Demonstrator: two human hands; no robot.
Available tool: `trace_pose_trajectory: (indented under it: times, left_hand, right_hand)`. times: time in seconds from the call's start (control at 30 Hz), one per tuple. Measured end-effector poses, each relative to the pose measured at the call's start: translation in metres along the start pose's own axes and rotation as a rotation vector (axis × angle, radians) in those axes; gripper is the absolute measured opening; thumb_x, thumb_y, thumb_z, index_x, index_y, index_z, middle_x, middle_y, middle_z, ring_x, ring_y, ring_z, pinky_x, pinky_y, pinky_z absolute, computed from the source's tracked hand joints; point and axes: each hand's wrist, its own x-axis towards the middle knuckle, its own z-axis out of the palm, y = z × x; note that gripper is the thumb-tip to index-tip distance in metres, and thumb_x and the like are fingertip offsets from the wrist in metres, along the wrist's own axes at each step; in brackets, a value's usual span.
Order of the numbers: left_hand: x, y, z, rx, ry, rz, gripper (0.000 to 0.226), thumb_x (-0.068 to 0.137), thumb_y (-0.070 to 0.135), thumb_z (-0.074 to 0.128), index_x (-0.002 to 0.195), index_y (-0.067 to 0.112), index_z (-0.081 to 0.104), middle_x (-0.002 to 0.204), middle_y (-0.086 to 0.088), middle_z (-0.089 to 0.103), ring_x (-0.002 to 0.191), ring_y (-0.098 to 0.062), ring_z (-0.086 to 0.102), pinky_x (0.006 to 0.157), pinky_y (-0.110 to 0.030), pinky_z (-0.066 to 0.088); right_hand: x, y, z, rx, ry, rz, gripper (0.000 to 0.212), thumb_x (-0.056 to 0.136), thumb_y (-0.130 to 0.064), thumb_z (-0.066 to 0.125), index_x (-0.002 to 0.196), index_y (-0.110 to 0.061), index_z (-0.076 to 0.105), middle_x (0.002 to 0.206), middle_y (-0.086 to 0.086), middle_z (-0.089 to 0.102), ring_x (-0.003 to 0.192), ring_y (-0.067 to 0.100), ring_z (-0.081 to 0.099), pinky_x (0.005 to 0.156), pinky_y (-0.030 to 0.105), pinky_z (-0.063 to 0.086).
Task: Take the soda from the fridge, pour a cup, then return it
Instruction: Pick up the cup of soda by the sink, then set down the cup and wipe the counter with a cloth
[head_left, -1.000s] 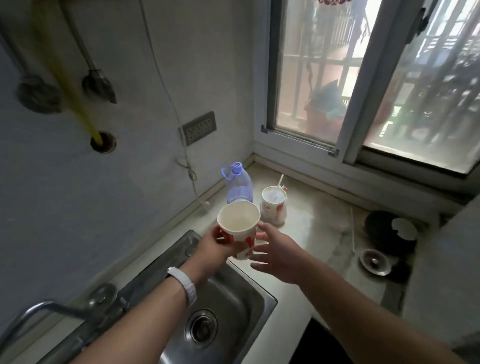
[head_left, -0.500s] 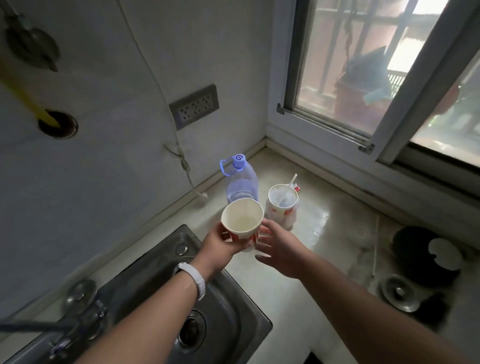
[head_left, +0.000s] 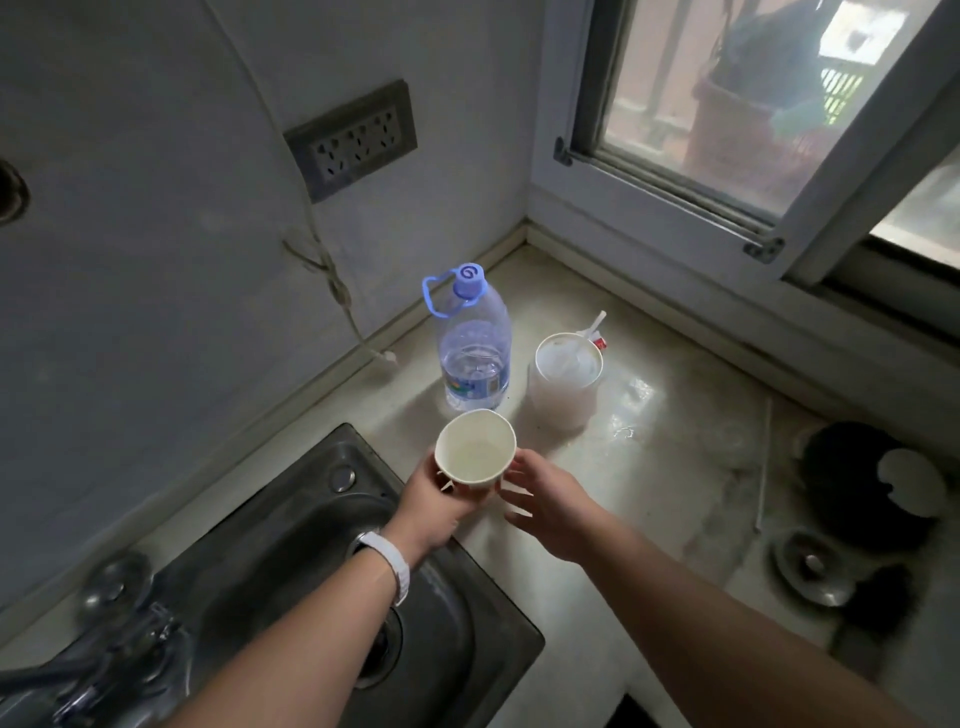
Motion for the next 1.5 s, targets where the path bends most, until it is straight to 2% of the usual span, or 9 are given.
trace_pose_trajectory:
  times: [0.43,0.53,0.7,0.83,0.97,1.13,1.27,1.4,1.5]
  left_hand:
    - [-0.003,-0.019,0.004,0.082,-0.037,-0.012,0.062,0.066,-0.013,0.083,0.122,-0.004,0.057,0.114,-0.020,0.068,0.098,-0.020,0.065,0.076,-0.017,0.052]
    - [-0.010,-0.013,0.001,0.047,-0.054,-0.057,0.062,0.066,-0.015,0.082,0.122,-0.004,0.057,0.115,-0.020,0.067,0.098,-0.021,0.064,0.076,-0.018,0.054]
    - [-0.035,0.003,-0.027,0.205,-0.075,-0.109,0.074,0.056,0.024,0.076,0.127,0.024,0.052,0.122,-0.012,0.061,0.107,-0.021,0.062,0.094,-0.034,0.051]
    - [-0.054,0.025,-0.047,0.282,-0.052,-0.084,0.069,0.078,0.008,0.077,0.139,0.018,0.046,0.123,-0.011,0.052,0.111,-0.023,0.054,0.090,-0.027,0.042]
    - [-0.081,0.050,-0.071,0.388,-0.046,0.004,0.060,0.085,0.016,0.072,0.139,0.021,0.045,0.127,-0.006,0.051,0.114,-0.020,0.052,0.091,-0.029,0.041]
    - [-0.128,0.086,-0.101,0.514,0.020,0.169,0.055,0.085,0.022,0.071,0.136,0.021,0.049,0.129,-0.004,0.053,0.119,-0.018,0.052,0.098,-0.030,0.041]
    - [-0.175,0.105,-0.128,0.736,0.104,0.352,0.054,0.086,0.028,0.067,0.136,0.023,0.049,0.130,0.001,0.053,0.114,-0.015,0.050,0.091,-0.024,0.038]
    - [-0.218,0.102,-0.163,1.005,0.140,0.412,0.060,0.086,0.046,0.056,0.142,0.033,0.040,0.148,0.011,0.039,0.133,-0.015,0.038,0.110,-0.036,0.035]
    - [-0.245,0.093,-0.189,1.071,0.185,0.413,0.063,0.085,0.052,0.054,0.143,0.035,0.039,0.150,0.011,0.037,0.137,-0.013,0.033,0.113,-0.035,0.031]
  right_hand:
    - [0.007,0.019,-0.010,0.010,0.071,0.025,0.035,0.073,-0.041,0.066,0.101,-0.023,0.074,0.099,-0.002,0.062,0.085,0.016,0.050,0.067,0.025,0.043]
    - [0.001,0.019,-0.010,-0.007,0.106,0.024,0.042,0.080,-0.043,0.066,0.114,-0.019,0.069,0.111,-0.002,0.063,0.094,0.014,0.057,0.075,0.029,0.048]
    - [-0.024,0.007,-0.010,-0.033,0.168,-0.014,0.037,0.091,-0.037,0.061,0.121,-0.015,0.061,0.122,0.004,0.060,0.111,0.017,0.057,0.089,0.035,0.050]
    - [-0.051,-0.007,-0.009,-0.082,0.223,-0.085,0.033,0.091,-0.034,0.061,0.118,-0.014,0.061,0.119,0.006,0.060,0.108,0.017,0.057,0.091,0.036,0.050]
    - [-0.087,-0.022,0.000,-0.160,0.248,-0.211,0.018,0.093,-0.029,0.058,0.106,-0.018,0.062,0.113,0.005,0.062,0.102,0.019,0.058,0.089,0.037,0.049]
    - [-0.146,-0.040,0.034,-0.385,0.228,-0.446,0.009,0.093,-0.021,0.056,0.092,-0.020,0.065,0.102,0.005,0.064,0.090,0.018,0.057,0.081,0.035,0.047]
    - [-0.192,-0.035,0.071,-0.702,0.239,-0.632,0.018,0.093,-0.025,0.059,0.108,-0.021,0.067,0.099,-0.004,0.064,0.087,0.009,0.058,0.075,0.027,0.047]
    - [-0.226,-0.013,0.110,-1.150,0.267,-0.810,0.035,0.093,-0.033,0.058,0.126,-0.022,0.061,0.124,-0.004,0.057,0.099,0.011,0.056,0.085,0.023,0.040]
    - [-0.234,0.007,0.134,-1.393,0.192,-0.930,0.039,0.094,-0.039,0.057,0.129,-0.023,0.058,0.134,-0.004,0.053,0.115,0.020,0.055,0.094,0.033,0.048]
